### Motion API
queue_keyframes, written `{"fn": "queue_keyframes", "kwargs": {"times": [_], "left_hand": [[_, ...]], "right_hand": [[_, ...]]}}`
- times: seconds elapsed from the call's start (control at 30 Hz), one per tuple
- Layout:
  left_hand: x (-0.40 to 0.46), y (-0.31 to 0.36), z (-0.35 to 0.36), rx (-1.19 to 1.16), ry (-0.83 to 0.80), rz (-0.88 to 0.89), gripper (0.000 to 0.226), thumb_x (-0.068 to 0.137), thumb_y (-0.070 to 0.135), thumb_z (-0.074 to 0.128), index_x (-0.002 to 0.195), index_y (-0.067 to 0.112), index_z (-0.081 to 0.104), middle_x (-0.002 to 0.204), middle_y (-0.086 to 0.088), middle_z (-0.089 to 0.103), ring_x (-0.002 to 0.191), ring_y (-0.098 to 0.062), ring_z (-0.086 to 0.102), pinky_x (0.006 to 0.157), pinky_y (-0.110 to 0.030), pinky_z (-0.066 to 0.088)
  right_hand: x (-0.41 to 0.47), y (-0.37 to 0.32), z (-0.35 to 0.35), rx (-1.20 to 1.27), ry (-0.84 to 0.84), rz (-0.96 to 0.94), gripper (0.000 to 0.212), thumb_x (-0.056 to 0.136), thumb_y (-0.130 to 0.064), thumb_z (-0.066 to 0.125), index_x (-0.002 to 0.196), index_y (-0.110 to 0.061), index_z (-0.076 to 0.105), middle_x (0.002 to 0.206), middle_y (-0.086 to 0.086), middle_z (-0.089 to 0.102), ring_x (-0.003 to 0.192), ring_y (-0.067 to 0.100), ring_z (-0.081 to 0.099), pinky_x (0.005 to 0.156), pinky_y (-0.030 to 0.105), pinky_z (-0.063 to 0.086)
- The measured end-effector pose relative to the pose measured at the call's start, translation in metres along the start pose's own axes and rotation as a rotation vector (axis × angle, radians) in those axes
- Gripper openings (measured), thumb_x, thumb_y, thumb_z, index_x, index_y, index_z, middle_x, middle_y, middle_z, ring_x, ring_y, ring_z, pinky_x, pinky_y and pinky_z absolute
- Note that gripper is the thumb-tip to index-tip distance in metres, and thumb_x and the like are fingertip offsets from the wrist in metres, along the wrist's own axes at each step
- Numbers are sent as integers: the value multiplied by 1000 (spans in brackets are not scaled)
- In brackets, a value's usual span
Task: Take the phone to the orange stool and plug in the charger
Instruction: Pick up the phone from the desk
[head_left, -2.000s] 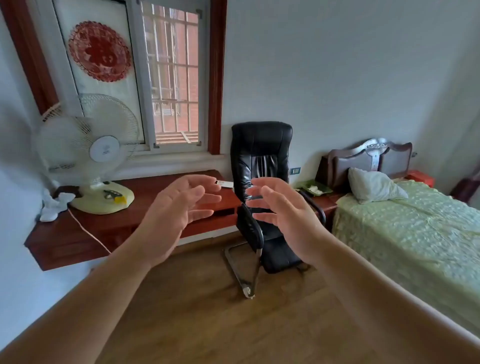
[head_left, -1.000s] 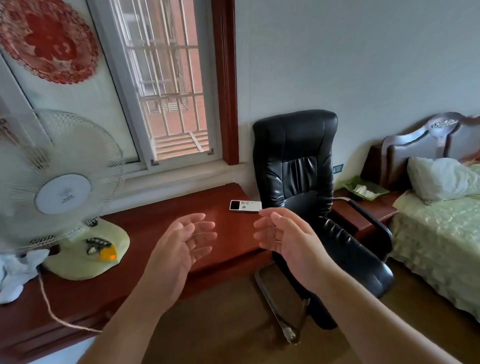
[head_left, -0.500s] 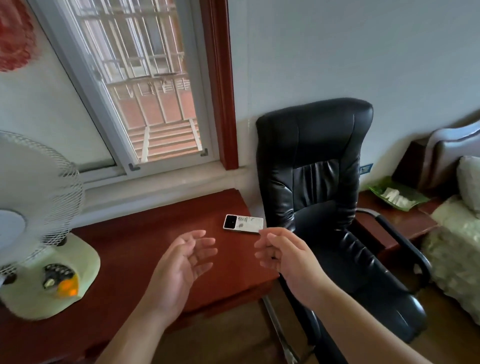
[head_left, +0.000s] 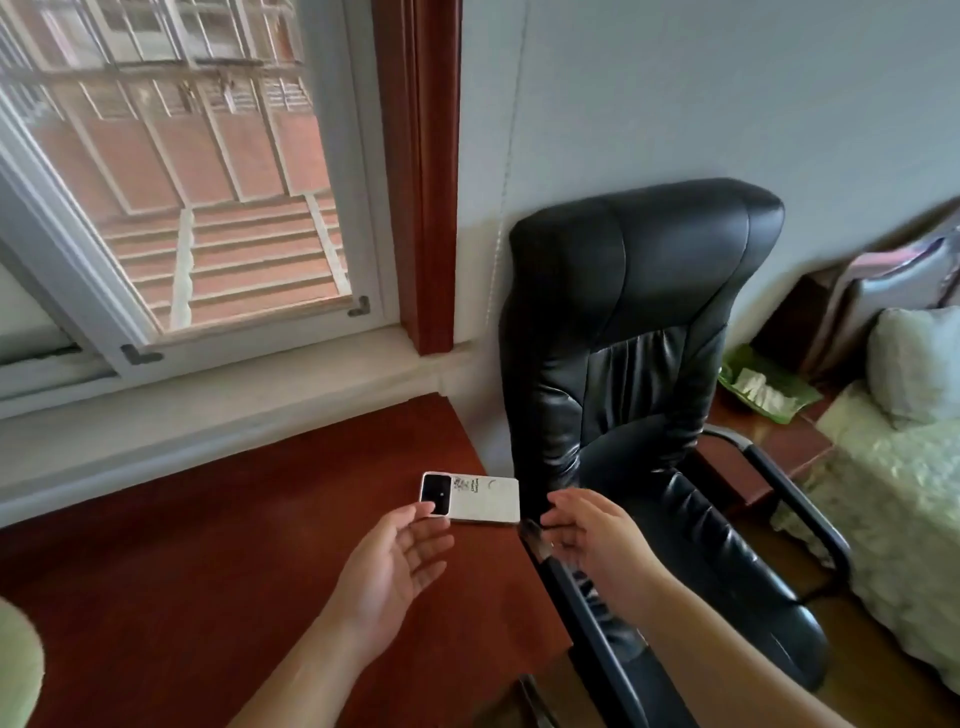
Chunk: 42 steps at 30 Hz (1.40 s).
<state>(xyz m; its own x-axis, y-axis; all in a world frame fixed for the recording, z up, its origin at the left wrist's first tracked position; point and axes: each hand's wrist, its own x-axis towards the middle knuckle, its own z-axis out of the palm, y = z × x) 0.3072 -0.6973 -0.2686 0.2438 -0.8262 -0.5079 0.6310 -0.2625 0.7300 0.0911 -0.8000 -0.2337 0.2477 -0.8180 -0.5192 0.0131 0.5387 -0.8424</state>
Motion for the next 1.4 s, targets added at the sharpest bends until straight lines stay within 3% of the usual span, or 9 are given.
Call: {"fn": "queue_keyframes", "kwargs": {"times": [0.2, 0.37, 0.63, 0.73, 0.87, 1.07, 1.4], "left_hand": [[61, 0, -7, -13, 78, -144, 33, 91, 30, 50, 115, 11, 63, 96, -8, 76, 84, -21, 72, 76, -38, 50], [86, -3, -1, -35, 103, -182, 31, 90, 31, 51, 112, 13, 64, 96, -8, 74, 85, -21, 70, 76, -37, 49], [107, -18, 3, 1, 236, -256, 33, 91, 31, 48, 114, 13, 64, 98, -8, 75, 87, -21, 70, 76, -36, 50], [110, -21, 4, 22, 250, -275, 34, 92, 31, 47, 115, 13, 63, 100, -9, 75, 86, -20, 70, 75, -35, 50], [113, -23, 2, 34, 276, -275, 34, 92, 31, 48, 116, 13, 63, 103, -9, 74, 89, -20, 70, 76, -35, 50], [113, -29, 4, 56, 317, -284, 34, 93, 31, 46, 116, 13, 64, 107, -11, 73, 94, -23, 69, 81, -38, 48], [112, -26, 10, 93, 337, -293, 33, 93, 31, 48, 116, 15, 64, 110, -11, 73, 94, -22, 71, 78, -37, 49]], "right_hand": [[56, 25, -5, 3, 86, 114, 14, 88, -9, 60, 99, -7, 68, 72, 7, 70, 64, 20, 63, 66, 35, 51], [111, 32, -14, -25, 126, 181, 15, 87, -14, 63, 99, -7, 68, 82, 11, 68, 66, 20, 63, 55, 30, 52], [186, 59, -17, -106, 141, 262, 22, 86, -16, 63, 107, -16, 61, 87, 11, 66, 77, 20, 63, 62, 30, 54], [200, 71, -16, -140, 113, 314, 24, 85, -14, 65, 109, -17, 61, 90, 13, 68, 76, 23, 64, 61, 33, 56], [210, 81, -5, -181, 13, 297, 28, 84, -10, 65, 111, -14, 61, 103, 15, 69, 88, 30, 70, 78, 51, 60], [220, 82, 3, -199, -76, 309, 31, 79, 2, 63, 104, -16, 63, 103, 13, 68, 92, 31, 68, 68, 44, 60], [221, 71, -7, -156, -178, 464, 26, 84, 1, 65, 108, -7, 61, 112, 20, 67, 98, 34, 68, 71, 44, 61]]}}
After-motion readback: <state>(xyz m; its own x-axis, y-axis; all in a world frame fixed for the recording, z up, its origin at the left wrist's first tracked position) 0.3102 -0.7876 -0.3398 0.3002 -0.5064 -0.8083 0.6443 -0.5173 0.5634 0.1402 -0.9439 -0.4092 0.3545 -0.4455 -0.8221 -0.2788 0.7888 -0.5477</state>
